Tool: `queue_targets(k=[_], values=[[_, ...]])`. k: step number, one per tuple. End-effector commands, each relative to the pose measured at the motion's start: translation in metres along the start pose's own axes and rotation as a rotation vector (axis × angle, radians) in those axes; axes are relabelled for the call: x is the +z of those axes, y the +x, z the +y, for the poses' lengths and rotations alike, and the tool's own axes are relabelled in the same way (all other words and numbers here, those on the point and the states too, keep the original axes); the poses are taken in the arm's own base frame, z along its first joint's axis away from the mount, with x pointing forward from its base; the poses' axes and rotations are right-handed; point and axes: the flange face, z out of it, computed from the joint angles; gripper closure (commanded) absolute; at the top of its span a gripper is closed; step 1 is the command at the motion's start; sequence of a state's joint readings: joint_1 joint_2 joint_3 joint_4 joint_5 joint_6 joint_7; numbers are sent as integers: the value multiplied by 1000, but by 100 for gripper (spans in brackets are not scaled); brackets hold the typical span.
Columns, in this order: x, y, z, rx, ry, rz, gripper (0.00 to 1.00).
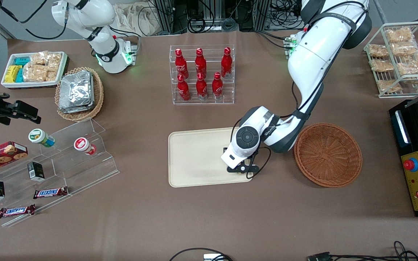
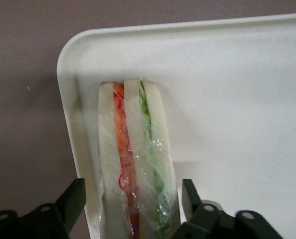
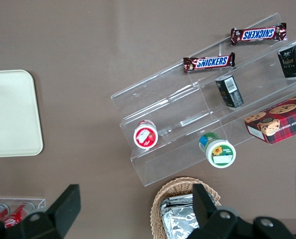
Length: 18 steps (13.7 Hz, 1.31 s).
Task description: Place sandwich from basket to tray
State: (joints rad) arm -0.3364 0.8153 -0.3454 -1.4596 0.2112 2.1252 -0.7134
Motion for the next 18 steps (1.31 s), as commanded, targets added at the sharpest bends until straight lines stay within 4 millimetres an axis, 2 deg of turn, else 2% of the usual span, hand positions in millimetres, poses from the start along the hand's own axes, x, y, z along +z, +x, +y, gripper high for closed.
queue_targets(k=[1, 2, 4, 6, 8, 12, 14, 15, 17, 18], values=[[-23, 5, 4, -8, -4, 34, 0], [-49, 10, -5, -27, -18, 54, 0], [-98, 23, -48, -79, -2, 45, 0], [-164, 17, -70, -125, -19, 50, 0], [-212, 14, -115, -172, 17, 41, 0], [-302, 2, -221, -145, 55, 55, 0], [-339, -7, -277, -152, 67, 70, 0], [-352, -14, -297, -133, 77, 67, 0], [-382, -31, -326, -74, 91, 52, 0], [-390, -37, -340, -57, 97, 23, 0]])
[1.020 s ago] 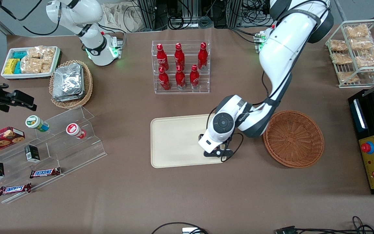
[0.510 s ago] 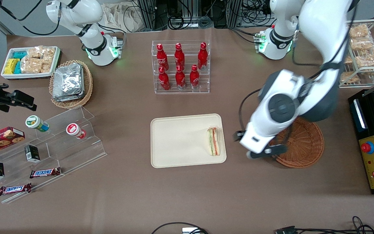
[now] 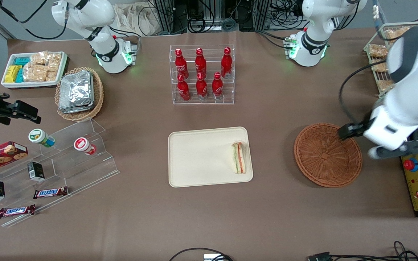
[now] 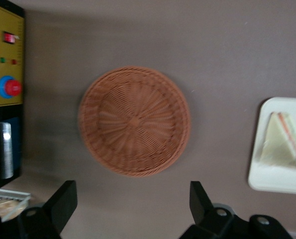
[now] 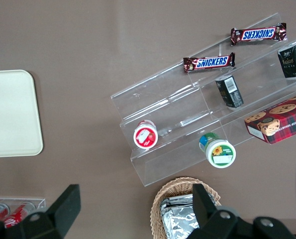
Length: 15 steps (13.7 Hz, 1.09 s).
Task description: Place sandwich from basket to tray
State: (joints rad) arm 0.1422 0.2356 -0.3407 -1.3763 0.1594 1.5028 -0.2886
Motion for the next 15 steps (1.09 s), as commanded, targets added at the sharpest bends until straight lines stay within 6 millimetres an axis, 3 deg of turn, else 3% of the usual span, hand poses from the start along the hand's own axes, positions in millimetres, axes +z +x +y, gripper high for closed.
queue_targets(k=[1, 6, 8, 11, 15], values=[[-21, -19, -25, 54, 7, -58, 0], [-12, -32, -34, 53, 32, -154, 0], [-11, -29, -59, 83, 15, -159, 0], [-10, -28, -75, 90, -16, -165, 0], [-14, -44, -69, 85, 10, -160, 0]])
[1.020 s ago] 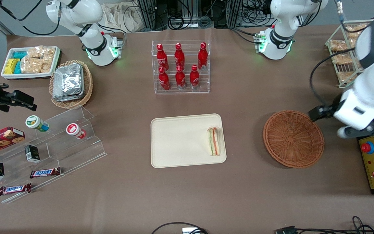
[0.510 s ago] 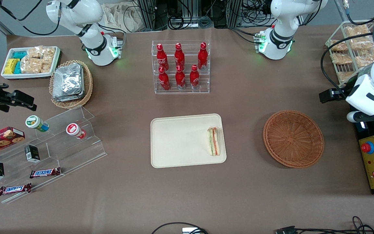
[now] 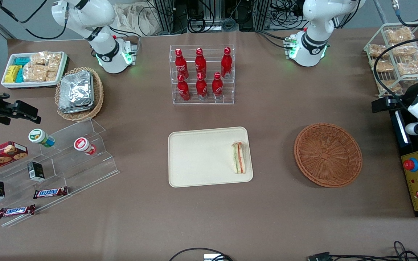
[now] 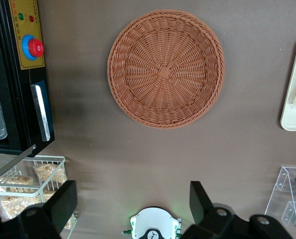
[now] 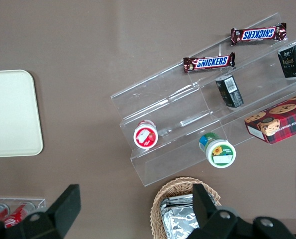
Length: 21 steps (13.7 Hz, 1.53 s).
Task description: Place sandwich from basket to tray
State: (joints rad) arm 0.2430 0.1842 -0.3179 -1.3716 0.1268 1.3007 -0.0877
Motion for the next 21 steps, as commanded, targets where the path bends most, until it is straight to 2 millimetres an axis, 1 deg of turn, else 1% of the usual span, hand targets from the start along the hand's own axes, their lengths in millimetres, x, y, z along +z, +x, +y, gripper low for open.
queue_targets(k=[1, 3, 5, 7, 9, 10, 12, 16, 17, 18, 21], values=[[1, -26, 11, 10, 25, 5, 0], [8, -38, 20, 21, 37, 36, 0], [13, -43, 27, 34, 14, 51, 0], [11, -40, 34, 50, -50, 76, 0], [8, -36, 35, 156, -67, 108, 0], [8, -35, 34, 159, -67, 112, 0], [9, -34, 31, 152, -69, 110, 0], [6, -36, 34, 97, -61, 109, 0], [5, -36, 35, 95, -58, 109, 0], [5, -37, 43, 104, -49, 110, 0], [6, -37, 40, 67, -44, 105, 0]])
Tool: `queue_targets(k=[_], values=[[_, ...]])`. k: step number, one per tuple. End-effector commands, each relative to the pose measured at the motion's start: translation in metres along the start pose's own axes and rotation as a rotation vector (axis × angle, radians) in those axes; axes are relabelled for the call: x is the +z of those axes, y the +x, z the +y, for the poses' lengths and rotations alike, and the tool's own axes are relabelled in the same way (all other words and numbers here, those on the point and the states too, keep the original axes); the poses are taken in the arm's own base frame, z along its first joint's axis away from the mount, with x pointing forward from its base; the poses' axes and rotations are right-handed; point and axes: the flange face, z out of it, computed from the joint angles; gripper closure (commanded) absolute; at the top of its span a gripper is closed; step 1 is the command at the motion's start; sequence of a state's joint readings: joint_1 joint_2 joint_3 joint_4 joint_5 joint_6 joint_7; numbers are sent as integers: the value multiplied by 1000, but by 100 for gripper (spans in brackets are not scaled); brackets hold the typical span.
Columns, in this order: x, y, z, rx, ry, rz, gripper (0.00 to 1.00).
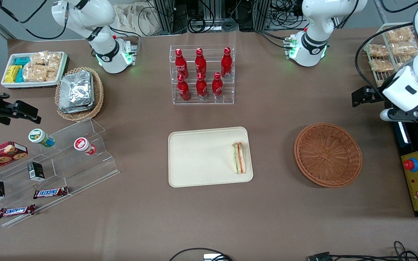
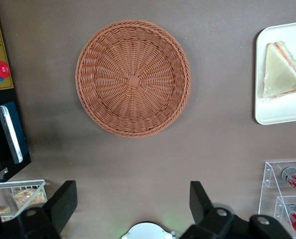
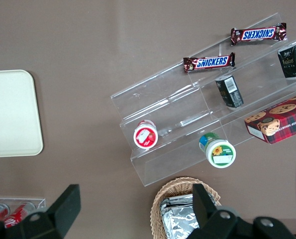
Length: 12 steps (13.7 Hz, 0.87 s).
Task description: Place sandwich from basket to tray
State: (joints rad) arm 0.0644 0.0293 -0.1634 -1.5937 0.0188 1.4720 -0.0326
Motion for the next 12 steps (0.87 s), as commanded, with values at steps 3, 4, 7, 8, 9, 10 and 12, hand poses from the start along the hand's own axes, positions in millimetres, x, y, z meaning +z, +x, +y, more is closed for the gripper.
queue_targets(k=[3, 4, 7, 8, 9, 10, 12], values=[[-2, -5, -6, -29, 7, 7, 0], [-2, -5, -6, -38, 7, 7, 0], [-2, -5, -5, -40, 5, 7, 0], [-2, -5, -5, -40, 5, 7, 0], [-2, -5, -5, -38, 5, 7, 0], [-2, -5, -5, -38, 5, 8, 0], [-1, -5, -5, -36, 5, 7, 0]])
